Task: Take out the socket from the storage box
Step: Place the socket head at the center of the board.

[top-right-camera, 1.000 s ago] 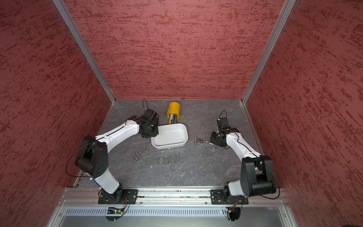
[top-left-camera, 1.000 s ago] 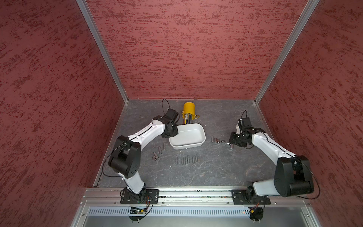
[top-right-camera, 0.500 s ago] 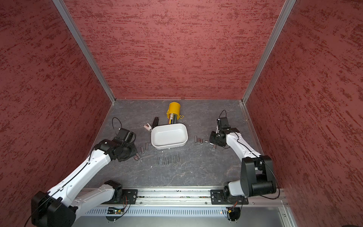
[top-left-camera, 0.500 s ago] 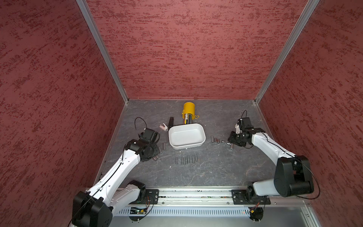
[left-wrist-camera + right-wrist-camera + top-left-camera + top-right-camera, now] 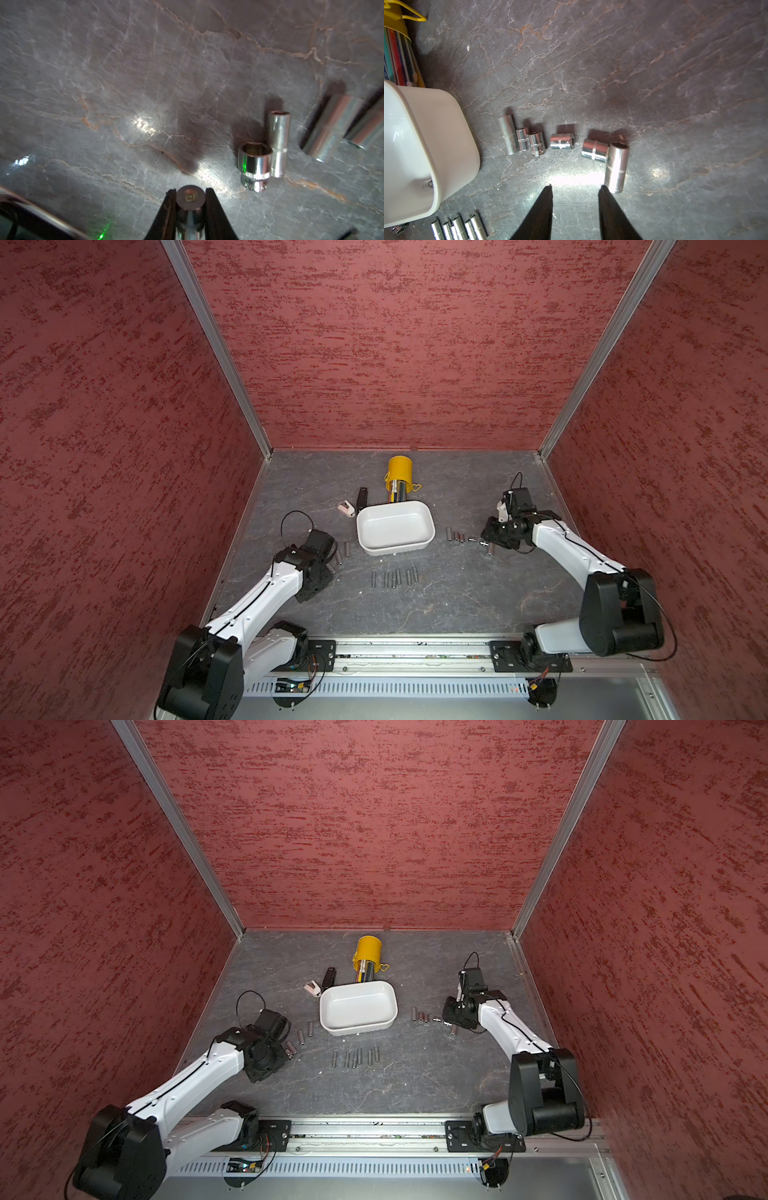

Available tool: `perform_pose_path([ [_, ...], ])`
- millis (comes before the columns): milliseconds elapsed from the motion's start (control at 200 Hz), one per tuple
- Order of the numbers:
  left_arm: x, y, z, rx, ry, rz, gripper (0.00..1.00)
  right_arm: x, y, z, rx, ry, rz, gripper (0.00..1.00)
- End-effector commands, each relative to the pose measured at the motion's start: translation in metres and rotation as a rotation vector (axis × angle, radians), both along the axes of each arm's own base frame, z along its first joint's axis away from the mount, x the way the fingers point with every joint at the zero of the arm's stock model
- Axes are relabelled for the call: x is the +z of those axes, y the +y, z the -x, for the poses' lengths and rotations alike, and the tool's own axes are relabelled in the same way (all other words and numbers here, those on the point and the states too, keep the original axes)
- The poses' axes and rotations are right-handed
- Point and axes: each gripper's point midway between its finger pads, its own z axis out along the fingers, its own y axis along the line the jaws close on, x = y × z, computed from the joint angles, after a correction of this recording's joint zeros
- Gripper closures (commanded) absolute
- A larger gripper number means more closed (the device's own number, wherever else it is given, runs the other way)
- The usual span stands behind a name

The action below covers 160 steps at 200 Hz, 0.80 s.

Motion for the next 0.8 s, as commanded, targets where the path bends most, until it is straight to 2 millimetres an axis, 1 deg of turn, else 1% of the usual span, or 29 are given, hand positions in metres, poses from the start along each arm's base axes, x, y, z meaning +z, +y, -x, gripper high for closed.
perform_pose_path([
  [0,-0.0013,-0.0058,-0.0192,0.001,-0.067,0.031,0.84,0.0015,0.0037,-0.0044,0.005,-0.019,-0.013,0.60],
  [195,-0.0033,-0.0042,-0.0238,-0.004,-0.074,0.031,0.79,-0.0002,0.0025,-0.0031,0.003,-0.014,-0.009,0.61],
  [596,-0.0098,-0.0016,-0.0193,0.003,-0.058,0.029,0.72,-0.0005,0.0022,-0.0028,0.004,-0.009,-0.005,0.60],
  [691,-0.0103,-0.0017,-0.0188,0.002,-0.056,0.029,0.69,-0.0011,0.0019,-0.0026,0.001,-0.008,-0.006,0.60],
  [797,-0.0102,-0.0021,-0.0190,-0.001,-0.057,0.032,0.68,-0.0014,0.0026,-0.0032,0.002,-0.007,-0.008,0.60],
])
